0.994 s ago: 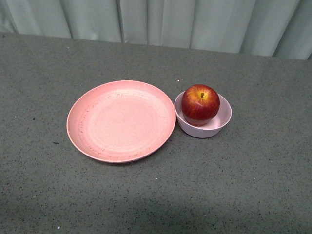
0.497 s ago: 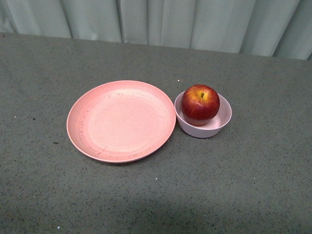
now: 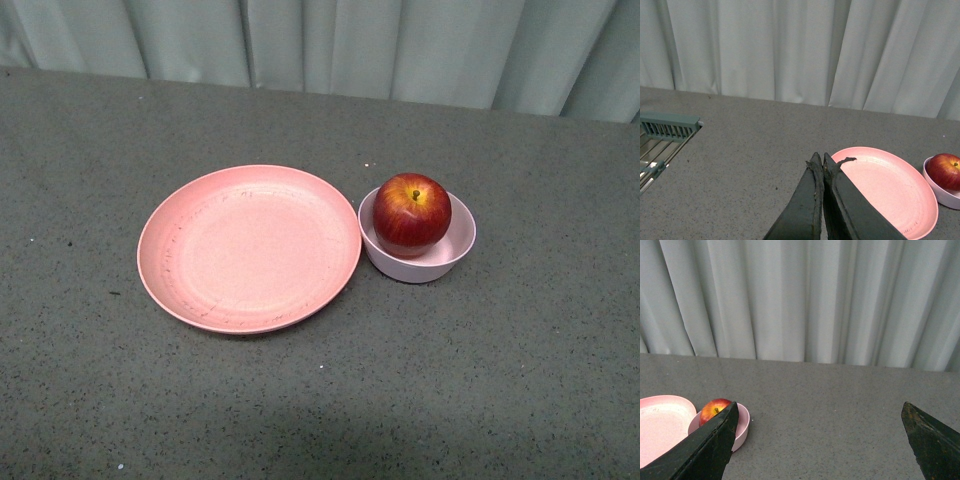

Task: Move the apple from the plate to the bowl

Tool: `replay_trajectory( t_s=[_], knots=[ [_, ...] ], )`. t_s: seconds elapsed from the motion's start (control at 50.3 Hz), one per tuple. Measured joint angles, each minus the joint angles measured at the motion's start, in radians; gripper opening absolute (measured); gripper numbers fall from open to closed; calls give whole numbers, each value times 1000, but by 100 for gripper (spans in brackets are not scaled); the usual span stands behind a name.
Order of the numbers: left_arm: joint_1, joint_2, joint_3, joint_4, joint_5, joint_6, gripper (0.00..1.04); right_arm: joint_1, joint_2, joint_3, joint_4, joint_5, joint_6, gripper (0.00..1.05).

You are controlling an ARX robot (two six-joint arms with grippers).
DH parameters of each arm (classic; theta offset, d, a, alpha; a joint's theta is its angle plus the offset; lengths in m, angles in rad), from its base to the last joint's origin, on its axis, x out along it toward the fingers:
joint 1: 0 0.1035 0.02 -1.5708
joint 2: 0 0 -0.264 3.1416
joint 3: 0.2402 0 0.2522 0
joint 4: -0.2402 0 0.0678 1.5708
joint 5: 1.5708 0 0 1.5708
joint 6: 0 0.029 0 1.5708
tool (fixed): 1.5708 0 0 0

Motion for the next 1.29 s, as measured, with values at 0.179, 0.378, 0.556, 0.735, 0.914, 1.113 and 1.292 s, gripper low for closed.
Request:
replay_trajectory(
  t_s=[0.179, 0.378, 0.556, 0.735, 0.914, 1.113, 1.292],
  knots=[
    [0, -1, 0, 0, 0, 0, 23, 0, 0, 0, 0, 0, 0, 95],
    [0, -1, 0, 0, 0, 0, 54, 0, 0, 0, 0, 0, 0, 95],
    [0, -1, 0, 0, 0, 0, 80, 0, 0, 0, 0, 0, 0, 95],
    [0, -1, 0, 0, 0, 2, 98, 0, 0, 0, 0, 0, 0, 95],
    [0, -1, 0, 0, 0, 2, 98, 0, 0, 0, 0, 0, 0, 95],
    [0, -1, 0, 0, 0, 2, 98, 0, 0, 0, 0, 0, 0, 95],
    [0, -1, 0, 0, 0, 2, 98, 0, 0, 0, 0, 0, 0, 95]
  ],
)
